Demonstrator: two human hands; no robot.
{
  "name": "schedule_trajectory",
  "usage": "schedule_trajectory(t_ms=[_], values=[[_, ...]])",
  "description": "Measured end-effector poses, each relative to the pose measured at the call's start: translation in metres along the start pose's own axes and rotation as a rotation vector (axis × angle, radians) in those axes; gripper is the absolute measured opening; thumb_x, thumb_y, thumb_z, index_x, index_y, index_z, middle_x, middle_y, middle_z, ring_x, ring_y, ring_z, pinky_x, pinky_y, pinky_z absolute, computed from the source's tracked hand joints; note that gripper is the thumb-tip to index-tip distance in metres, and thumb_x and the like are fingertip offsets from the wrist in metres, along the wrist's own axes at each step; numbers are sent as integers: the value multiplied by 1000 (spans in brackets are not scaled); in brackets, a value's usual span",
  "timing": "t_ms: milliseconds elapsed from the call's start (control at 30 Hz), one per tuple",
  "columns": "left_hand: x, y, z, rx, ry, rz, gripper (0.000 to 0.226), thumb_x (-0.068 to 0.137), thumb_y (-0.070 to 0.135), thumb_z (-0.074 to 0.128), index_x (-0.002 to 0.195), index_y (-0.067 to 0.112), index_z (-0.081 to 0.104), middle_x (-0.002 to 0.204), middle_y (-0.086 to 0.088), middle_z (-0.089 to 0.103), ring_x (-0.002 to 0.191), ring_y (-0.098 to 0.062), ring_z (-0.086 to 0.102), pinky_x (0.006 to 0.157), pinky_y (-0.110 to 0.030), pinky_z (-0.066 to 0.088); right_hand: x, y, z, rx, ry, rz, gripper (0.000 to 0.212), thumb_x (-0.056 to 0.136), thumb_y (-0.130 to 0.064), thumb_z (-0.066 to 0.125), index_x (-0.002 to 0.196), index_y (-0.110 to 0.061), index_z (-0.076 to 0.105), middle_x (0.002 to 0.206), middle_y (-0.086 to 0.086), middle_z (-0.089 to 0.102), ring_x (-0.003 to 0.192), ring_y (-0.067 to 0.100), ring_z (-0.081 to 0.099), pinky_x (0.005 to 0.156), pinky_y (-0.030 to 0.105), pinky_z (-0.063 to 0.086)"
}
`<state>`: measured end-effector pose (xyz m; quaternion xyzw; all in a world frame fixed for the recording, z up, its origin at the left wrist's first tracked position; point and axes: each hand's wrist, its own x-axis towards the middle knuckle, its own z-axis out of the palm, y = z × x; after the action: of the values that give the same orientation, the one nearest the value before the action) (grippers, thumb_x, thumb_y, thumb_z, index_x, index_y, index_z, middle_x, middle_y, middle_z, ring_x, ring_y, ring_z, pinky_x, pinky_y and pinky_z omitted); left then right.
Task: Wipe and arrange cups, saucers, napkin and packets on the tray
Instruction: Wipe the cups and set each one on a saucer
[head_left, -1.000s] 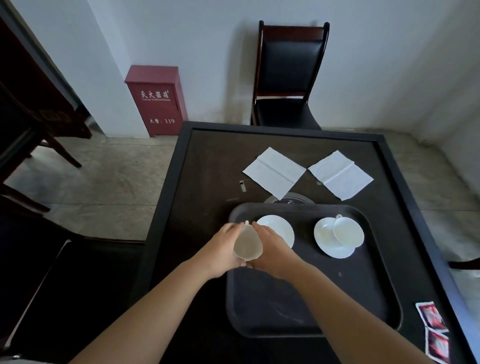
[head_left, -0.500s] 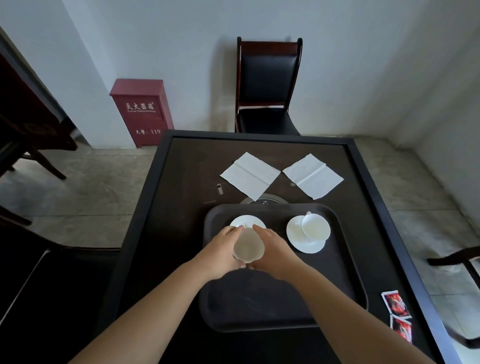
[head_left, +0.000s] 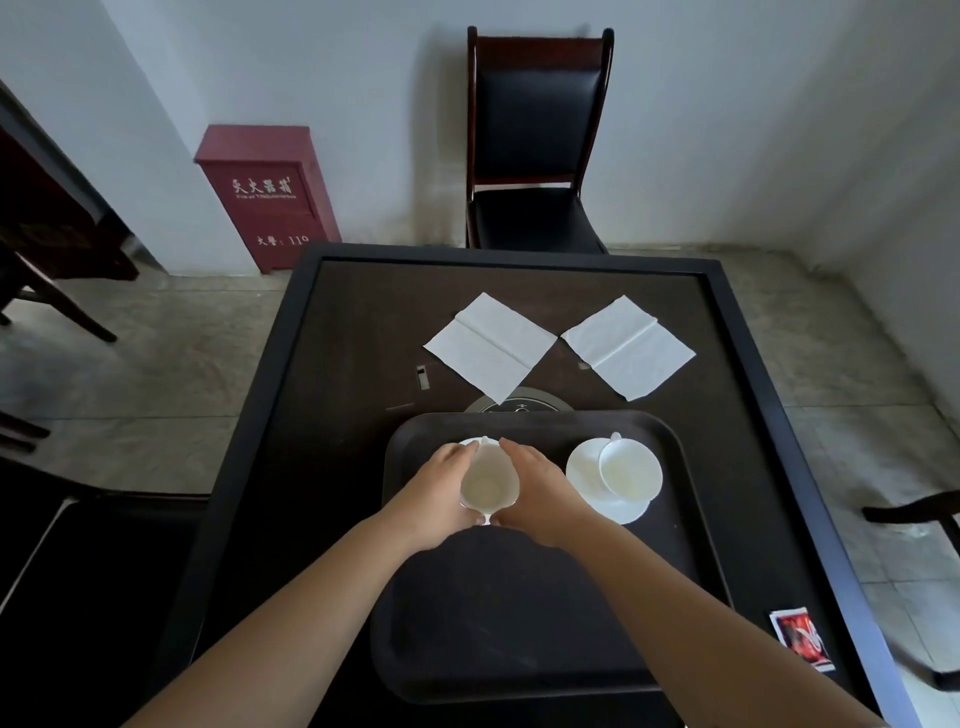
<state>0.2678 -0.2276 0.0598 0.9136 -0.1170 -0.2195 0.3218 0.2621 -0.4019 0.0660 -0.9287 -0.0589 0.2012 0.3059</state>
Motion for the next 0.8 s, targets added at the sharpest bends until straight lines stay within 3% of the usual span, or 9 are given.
schedule_trajectory(t_ms=[300, 800], values=[[23, -11, 2, -1, -16, -41, 97, 74, 28, 83, 152, 24, 25, 152, 3, 32, 133, -20, 40, 100, -28, 35, 25, 9, 8, 21, -47, 84, 98, 72, -26, 86, 151, -20, 27, 152, 1, 38, 137, 20, 38, 110, 34, 35], [25, -16, 9, -4, -13, -28, 95, 78, 23, 81, 152, 24, 23, 154, 3, 31, 134, -19, 39, 99, -24, 31, 27, 16, 18, 26, -27, 82, 88, 73, -13, 80, 146, -21, 31, 146, 2, 41, 130, 23, 44, 98, 32, 43]])
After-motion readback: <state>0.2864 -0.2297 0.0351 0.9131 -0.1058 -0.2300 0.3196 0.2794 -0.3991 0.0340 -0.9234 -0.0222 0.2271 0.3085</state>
